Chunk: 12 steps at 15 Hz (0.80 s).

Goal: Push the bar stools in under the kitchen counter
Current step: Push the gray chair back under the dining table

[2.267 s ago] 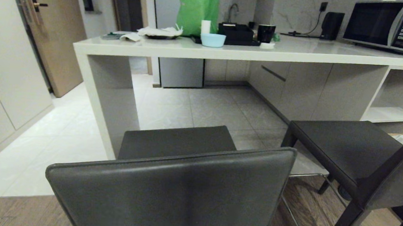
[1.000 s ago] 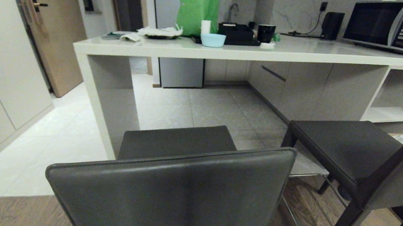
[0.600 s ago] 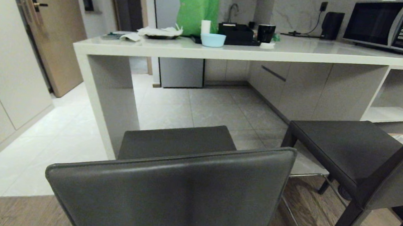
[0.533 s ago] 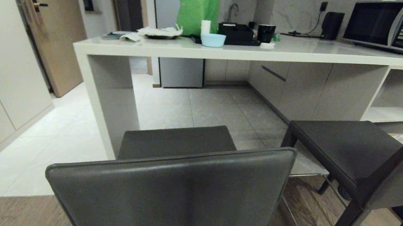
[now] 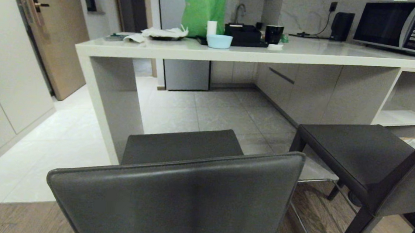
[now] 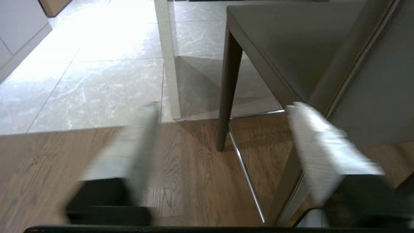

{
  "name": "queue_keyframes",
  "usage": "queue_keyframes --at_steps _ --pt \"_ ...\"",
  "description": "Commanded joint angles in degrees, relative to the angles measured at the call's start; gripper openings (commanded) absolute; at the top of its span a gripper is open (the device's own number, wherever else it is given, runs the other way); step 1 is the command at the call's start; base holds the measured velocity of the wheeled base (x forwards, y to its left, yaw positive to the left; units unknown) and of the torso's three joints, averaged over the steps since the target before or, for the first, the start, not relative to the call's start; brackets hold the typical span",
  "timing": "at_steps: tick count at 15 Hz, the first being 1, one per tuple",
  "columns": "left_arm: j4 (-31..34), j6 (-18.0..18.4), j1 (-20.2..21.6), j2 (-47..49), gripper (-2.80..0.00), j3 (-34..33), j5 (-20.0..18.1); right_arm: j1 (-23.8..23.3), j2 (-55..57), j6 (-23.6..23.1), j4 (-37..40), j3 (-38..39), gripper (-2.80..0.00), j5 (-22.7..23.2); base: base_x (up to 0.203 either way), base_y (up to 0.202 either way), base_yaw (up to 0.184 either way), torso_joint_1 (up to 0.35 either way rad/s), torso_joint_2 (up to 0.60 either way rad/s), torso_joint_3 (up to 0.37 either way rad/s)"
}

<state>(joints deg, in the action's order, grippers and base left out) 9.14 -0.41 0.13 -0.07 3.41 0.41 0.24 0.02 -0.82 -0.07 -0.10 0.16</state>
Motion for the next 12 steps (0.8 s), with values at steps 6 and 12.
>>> queue_keyframes --at_steps 6,12 --pt "-1.2 -0.3 0.0 0.1 -2.80 -0.2 0.2 0.0 0.0 -0.1 0.0 0.0 -2.80 0.0 0.000 0.000 0.000 0.000 0.00 0.000" --pt "-1.1 -0.2 0.1 0.1 -2.80 -0.2 0.1 0.0 -0.1 -0.1 0.0 0.0 -2.80 0.0 0.000 0.000 0.000 0.000 0.00 0.000"
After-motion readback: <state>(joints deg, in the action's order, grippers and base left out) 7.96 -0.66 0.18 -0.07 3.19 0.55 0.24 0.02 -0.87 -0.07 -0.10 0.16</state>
